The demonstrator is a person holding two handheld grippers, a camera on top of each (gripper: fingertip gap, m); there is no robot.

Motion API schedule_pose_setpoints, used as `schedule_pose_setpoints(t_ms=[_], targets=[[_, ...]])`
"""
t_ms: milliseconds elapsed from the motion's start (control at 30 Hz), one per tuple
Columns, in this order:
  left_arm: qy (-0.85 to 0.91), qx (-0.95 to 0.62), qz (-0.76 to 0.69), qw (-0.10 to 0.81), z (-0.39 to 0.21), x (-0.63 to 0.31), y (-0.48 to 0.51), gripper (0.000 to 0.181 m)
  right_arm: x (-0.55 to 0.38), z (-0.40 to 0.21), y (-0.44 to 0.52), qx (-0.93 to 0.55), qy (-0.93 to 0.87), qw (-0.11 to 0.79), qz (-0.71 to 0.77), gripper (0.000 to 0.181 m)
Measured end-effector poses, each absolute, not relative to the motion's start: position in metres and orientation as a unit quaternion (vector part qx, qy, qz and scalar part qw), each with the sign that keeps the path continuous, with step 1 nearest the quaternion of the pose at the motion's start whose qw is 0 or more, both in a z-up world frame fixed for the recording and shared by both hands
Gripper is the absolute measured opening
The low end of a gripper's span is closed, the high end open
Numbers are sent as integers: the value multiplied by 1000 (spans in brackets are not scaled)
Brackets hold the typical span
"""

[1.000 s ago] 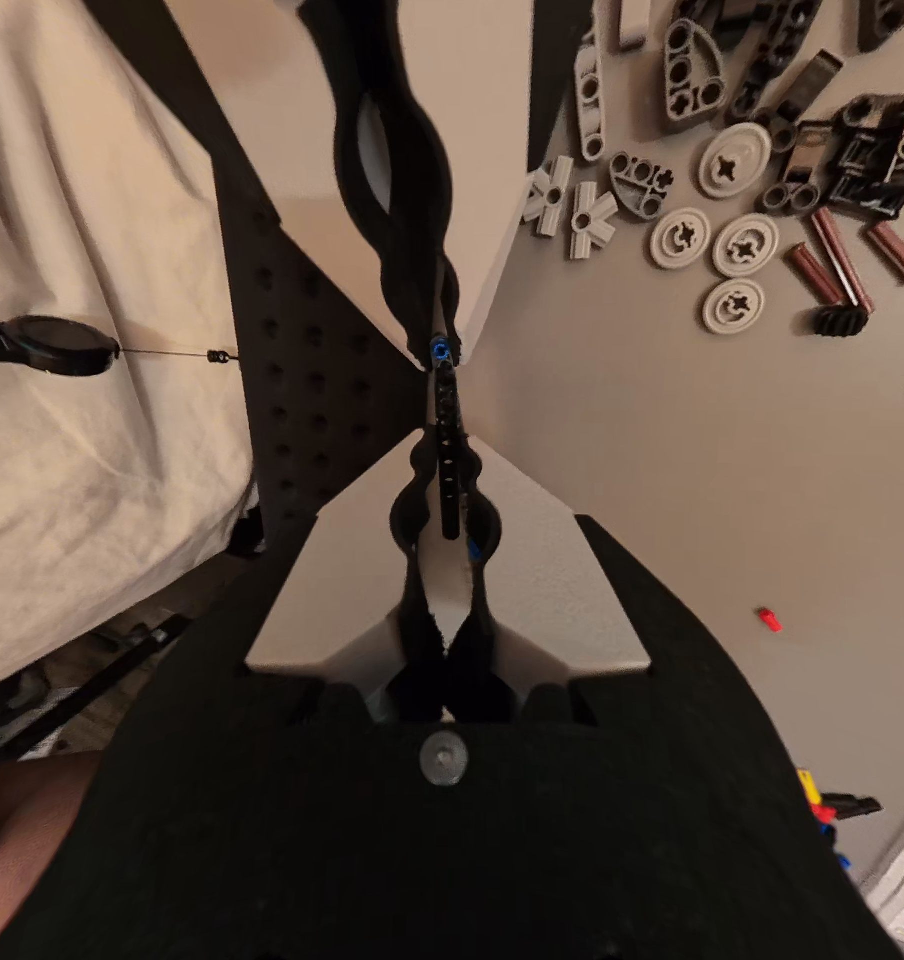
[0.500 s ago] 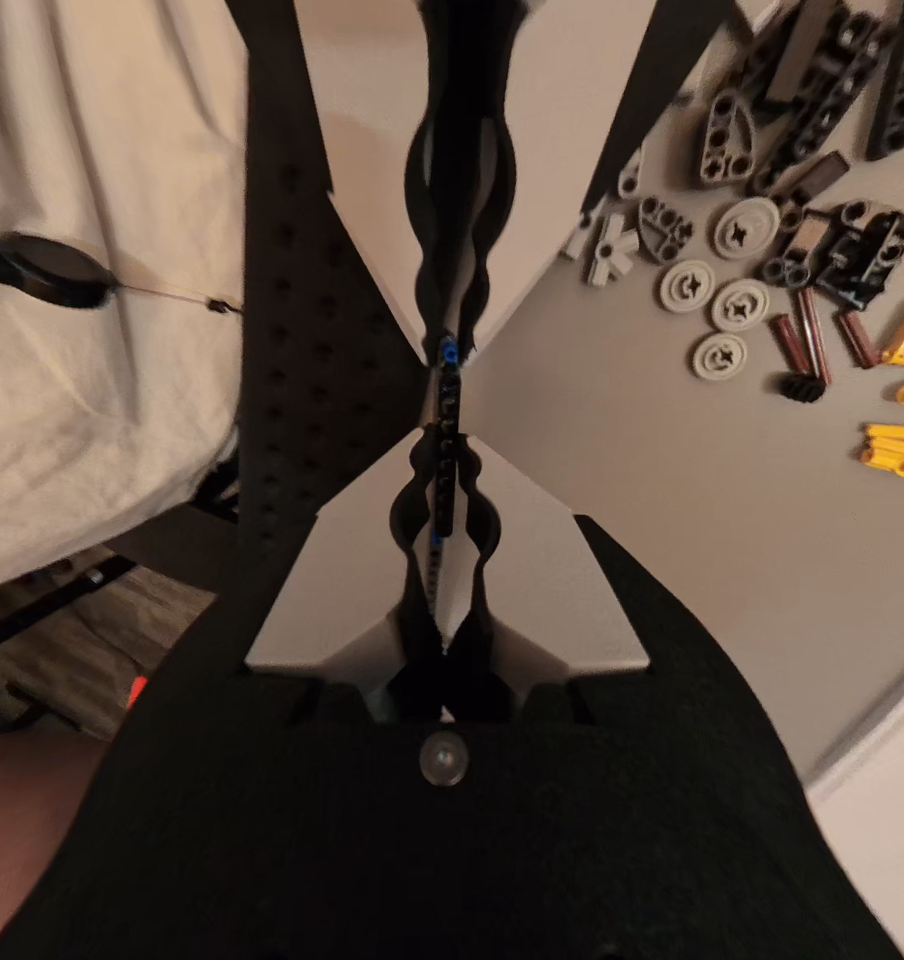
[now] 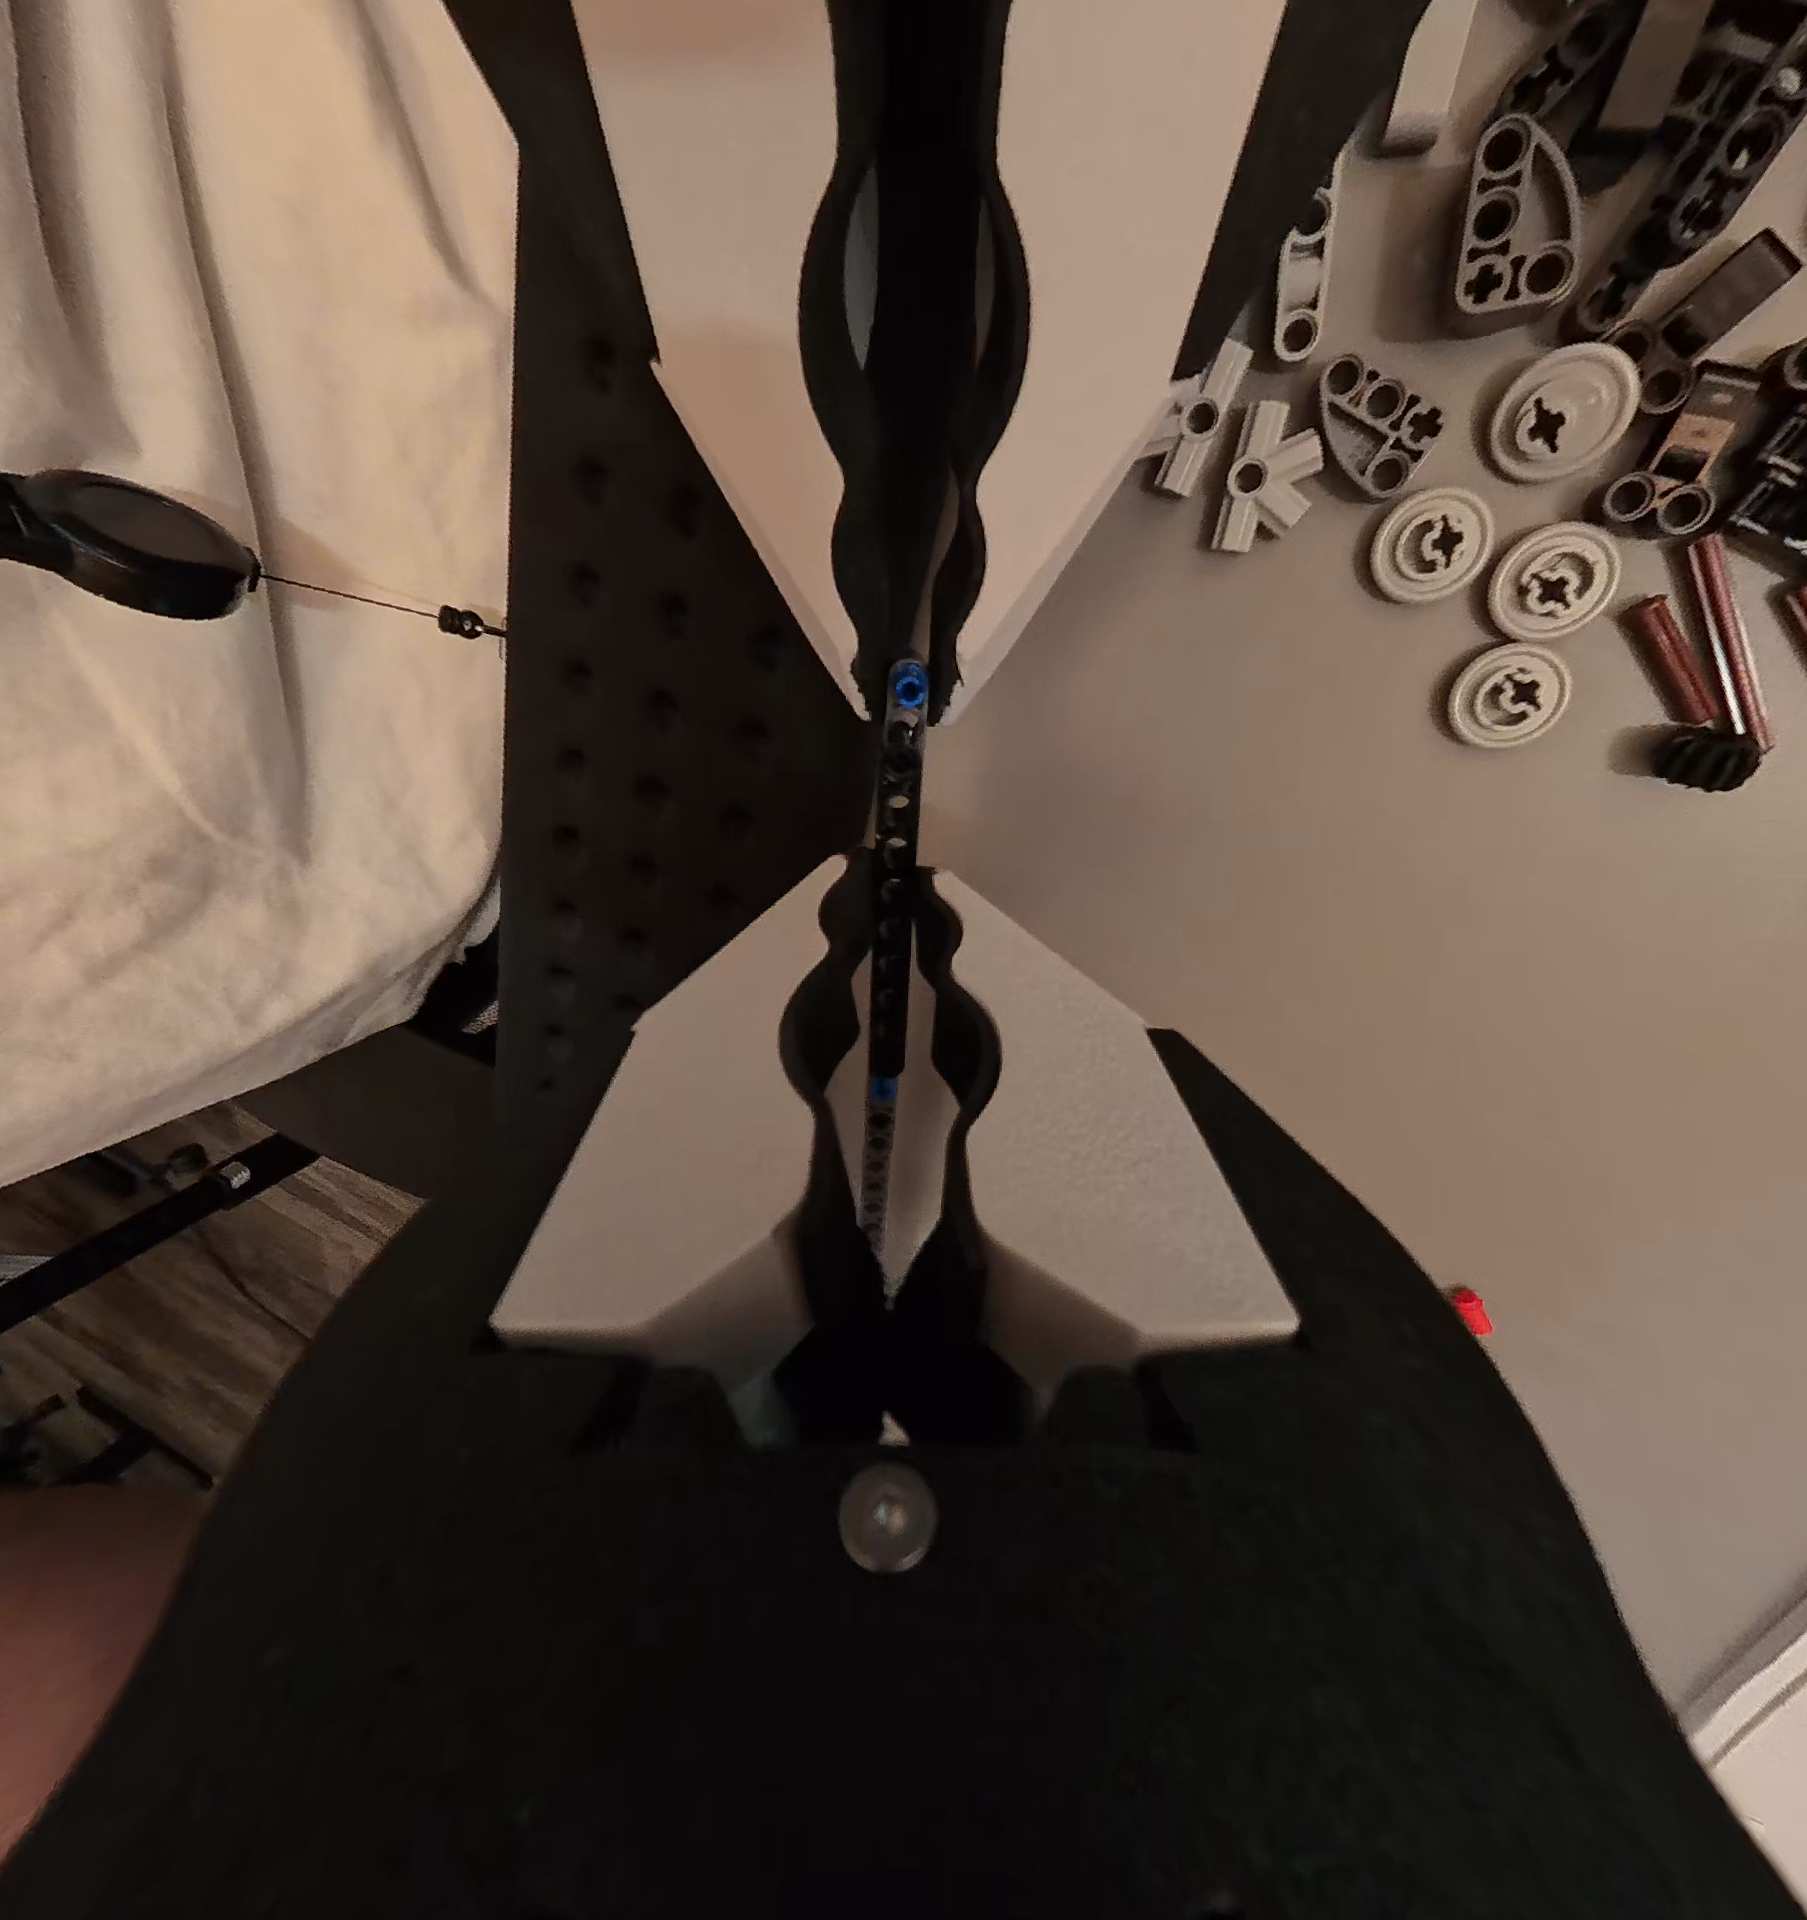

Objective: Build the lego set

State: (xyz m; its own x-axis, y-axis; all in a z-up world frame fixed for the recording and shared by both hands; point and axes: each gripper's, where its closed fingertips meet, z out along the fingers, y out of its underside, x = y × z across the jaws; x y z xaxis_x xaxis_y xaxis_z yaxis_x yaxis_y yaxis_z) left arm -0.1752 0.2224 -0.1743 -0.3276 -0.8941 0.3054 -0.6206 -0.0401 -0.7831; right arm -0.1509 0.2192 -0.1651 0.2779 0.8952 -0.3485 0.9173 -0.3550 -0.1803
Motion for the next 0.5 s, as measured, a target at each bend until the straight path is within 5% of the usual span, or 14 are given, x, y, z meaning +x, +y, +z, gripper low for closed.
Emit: schedule_pose_setpoints(t_ms=[500], targets=[[673,-569,-448,153,-177,-174,226,6,-151,-169,222,819,547,20,-170,6]])
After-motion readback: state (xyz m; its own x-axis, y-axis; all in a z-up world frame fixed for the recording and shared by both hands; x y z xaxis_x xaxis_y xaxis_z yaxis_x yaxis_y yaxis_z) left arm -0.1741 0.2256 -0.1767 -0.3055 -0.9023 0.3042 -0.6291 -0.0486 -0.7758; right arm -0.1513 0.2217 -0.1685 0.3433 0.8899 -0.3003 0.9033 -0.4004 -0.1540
